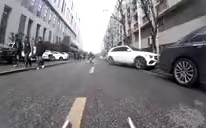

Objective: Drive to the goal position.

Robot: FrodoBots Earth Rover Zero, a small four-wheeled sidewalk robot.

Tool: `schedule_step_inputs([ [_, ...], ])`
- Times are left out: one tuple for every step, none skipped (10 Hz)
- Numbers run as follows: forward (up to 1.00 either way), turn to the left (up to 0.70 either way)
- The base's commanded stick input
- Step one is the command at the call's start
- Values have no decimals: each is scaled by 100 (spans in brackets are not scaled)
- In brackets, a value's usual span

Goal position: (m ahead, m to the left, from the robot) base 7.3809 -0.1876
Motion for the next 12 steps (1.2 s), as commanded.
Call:
schedule_step_inputs([
  [70,0],
  [70,0],
  [70,0],
  [70,0],
  [70,0],
  [70,0],
  [70,0],
  [70,0],
  [70,0],
  [70,0],
  [70,0],
  [70,0],
])
